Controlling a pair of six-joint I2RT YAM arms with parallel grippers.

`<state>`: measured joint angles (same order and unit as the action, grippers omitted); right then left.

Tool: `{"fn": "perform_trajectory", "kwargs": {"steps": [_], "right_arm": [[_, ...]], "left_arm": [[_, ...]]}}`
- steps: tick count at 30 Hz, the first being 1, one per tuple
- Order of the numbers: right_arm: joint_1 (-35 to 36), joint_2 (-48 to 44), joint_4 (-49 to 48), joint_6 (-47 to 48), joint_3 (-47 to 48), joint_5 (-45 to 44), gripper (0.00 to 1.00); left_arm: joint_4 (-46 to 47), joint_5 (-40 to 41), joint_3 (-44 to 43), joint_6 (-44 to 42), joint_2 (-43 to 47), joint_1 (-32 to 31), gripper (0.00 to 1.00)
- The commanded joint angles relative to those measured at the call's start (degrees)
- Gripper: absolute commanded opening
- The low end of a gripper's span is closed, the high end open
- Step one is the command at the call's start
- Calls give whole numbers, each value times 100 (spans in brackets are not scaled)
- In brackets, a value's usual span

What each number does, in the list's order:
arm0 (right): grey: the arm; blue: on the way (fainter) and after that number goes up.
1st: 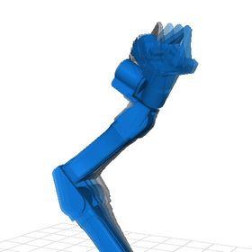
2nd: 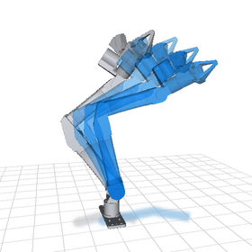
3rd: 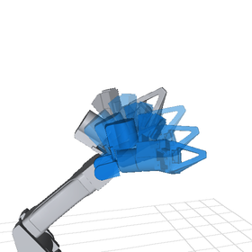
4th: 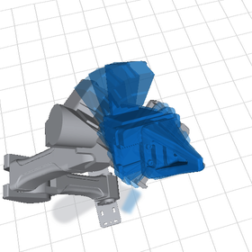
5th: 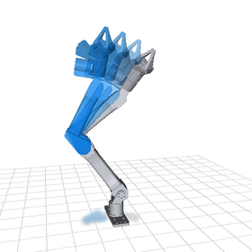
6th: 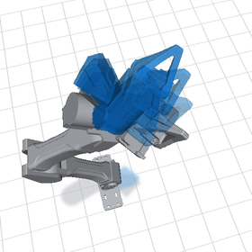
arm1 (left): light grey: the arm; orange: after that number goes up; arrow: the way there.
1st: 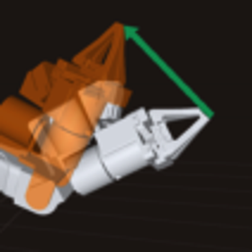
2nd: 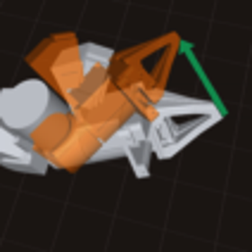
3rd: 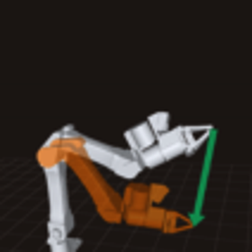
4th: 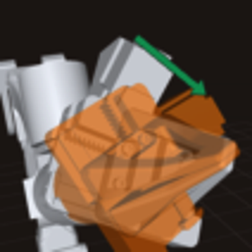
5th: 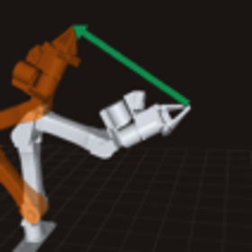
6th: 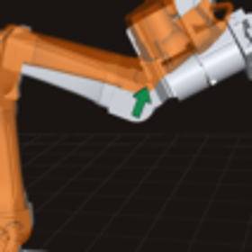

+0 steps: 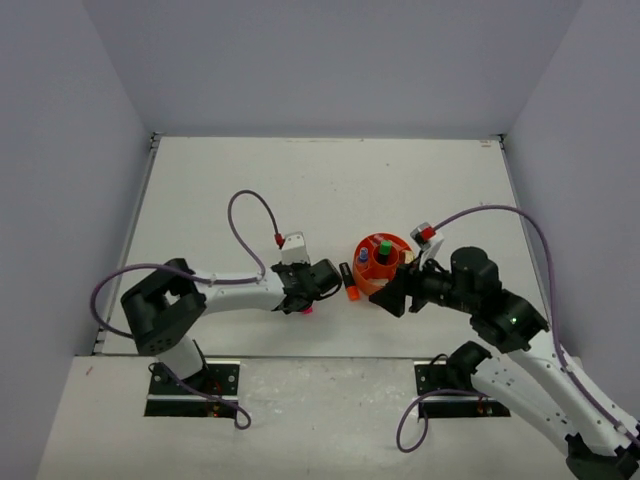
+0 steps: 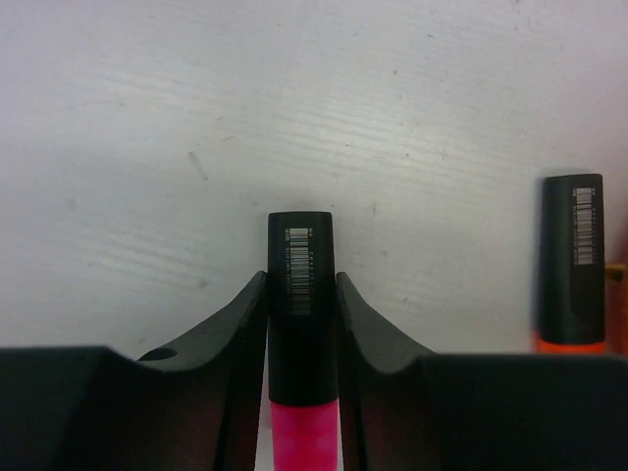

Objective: Sort the stationery into containers
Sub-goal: Pick up the pen from the center of the board, then place the pen in the storage box.

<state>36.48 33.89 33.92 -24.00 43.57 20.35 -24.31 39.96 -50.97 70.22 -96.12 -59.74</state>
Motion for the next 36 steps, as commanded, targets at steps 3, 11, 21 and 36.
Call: {"fn": "perform_trajectory", "kwargs": {"steps": [3,11,21,36], "right_arm": [[931,223,-1844,-891,-1121,152,64],[2301,1107,-4062,-1971,-1667,-1819,64],[2628,1784,-4343,-2674,-1323,-3531,60],[3330,2206,-4608,-3139,-1263,-4307,44]], "left_arm": [[-434,443,225,903,1696,-201,0],[-302,188,552,2060,2950,-482,0],[41,-66,651,2529,3499,-592,0],[146,0,604,2654,3474,-601,0]]}}
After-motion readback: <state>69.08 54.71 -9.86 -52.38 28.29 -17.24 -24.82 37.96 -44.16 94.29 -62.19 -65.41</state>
